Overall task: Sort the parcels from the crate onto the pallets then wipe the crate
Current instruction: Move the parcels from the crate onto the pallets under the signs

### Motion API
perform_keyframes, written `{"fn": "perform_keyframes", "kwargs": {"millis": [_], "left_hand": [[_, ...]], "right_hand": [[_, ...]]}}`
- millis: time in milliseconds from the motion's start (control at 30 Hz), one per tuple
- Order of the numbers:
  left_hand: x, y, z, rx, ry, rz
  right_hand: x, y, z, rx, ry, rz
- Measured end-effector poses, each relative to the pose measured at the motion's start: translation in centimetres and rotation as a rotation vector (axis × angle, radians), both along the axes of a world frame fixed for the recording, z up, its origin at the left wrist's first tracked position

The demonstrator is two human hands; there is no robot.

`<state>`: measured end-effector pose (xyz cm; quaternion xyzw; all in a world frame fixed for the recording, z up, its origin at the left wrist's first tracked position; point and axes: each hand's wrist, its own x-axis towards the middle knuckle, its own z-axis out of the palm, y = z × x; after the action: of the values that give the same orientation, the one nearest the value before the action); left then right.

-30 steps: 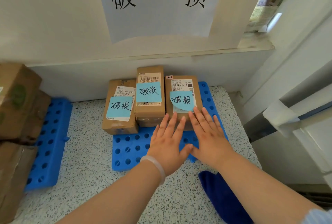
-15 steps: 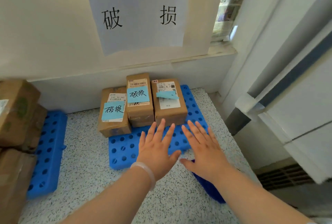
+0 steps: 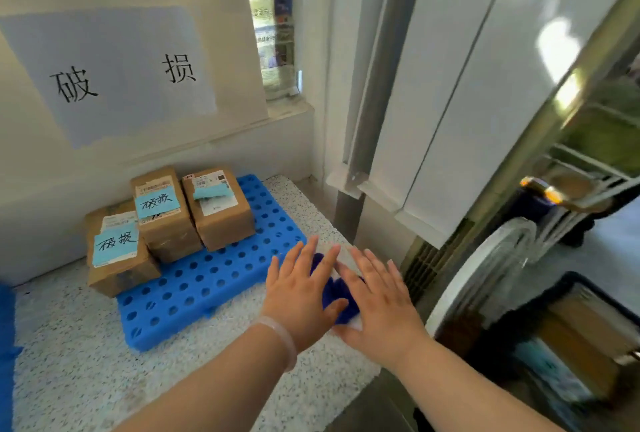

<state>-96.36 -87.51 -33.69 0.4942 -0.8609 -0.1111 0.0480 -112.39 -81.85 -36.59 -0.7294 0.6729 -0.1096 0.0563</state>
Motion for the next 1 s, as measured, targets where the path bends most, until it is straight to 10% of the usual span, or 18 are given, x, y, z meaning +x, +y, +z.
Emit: {"fn": "perform_keyframes", "kwargs": {"millis": [667, 1000], "left_hand": [[-27.2, 27.8, 1.6, -0.024, 0.067, -0.525], [-31.4, 32.7, 0.5, 0.073, 0.004, -0.595]], "right_hand": [[-21.0, 37.6, 3.5, 0.105, -0.016, -0.715], [-23.6, 43.3, 2.7, 0.153, -0.171, -0.894]]}}
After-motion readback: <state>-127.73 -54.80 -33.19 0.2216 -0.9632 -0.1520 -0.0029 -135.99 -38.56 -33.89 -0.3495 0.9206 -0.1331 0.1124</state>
